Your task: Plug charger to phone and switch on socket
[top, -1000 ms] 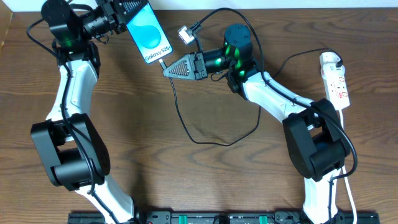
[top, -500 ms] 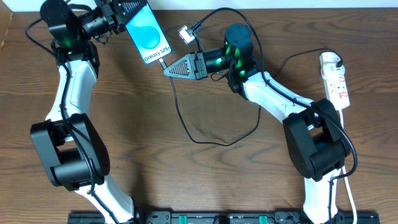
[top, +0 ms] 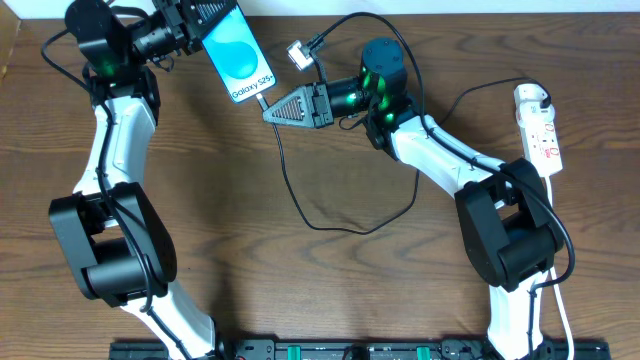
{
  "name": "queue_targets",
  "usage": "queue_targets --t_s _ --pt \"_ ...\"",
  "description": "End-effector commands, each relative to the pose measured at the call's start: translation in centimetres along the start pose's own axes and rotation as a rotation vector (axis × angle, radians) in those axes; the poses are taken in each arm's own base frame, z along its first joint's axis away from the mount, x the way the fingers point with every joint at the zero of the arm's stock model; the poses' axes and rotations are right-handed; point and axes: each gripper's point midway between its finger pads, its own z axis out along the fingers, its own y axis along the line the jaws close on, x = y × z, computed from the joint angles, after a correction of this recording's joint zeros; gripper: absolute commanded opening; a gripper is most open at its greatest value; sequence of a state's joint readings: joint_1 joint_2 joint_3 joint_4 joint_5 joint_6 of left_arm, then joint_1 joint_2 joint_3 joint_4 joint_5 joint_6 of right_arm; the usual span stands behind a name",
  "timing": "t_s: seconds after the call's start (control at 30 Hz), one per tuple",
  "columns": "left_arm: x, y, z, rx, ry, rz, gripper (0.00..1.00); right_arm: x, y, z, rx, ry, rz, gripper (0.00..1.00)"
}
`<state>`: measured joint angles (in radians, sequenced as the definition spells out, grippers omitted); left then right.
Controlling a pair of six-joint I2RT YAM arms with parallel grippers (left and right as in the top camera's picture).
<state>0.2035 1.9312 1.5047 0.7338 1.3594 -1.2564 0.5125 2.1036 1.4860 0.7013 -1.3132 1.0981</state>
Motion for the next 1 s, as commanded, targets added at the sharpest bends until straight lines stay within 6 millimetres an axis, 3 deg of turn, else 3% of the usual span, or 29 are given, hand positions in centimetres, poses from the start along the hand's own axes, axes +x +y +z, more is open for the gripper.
queue_targets --t_s 0.0,0.57,0.97 --pt "0.1 -2.8 0.5 0.025 0.012 0.059 0.07 -0.8 -0.2 -0.3 0.011 -0.028 -0.028 0.01" --pt "1.0 -3.0 0.7 0.037 0.061 0.071 0.07 -0.8 -0.1 -0.3 0.011 -0.028 -0.029 0.01" --pt "1.4 -3.1 0.7 0.043 0.085 0.070 0.07 -2.0 -0.7 -0.4 0.045 -0.094 -0.029 0.01"
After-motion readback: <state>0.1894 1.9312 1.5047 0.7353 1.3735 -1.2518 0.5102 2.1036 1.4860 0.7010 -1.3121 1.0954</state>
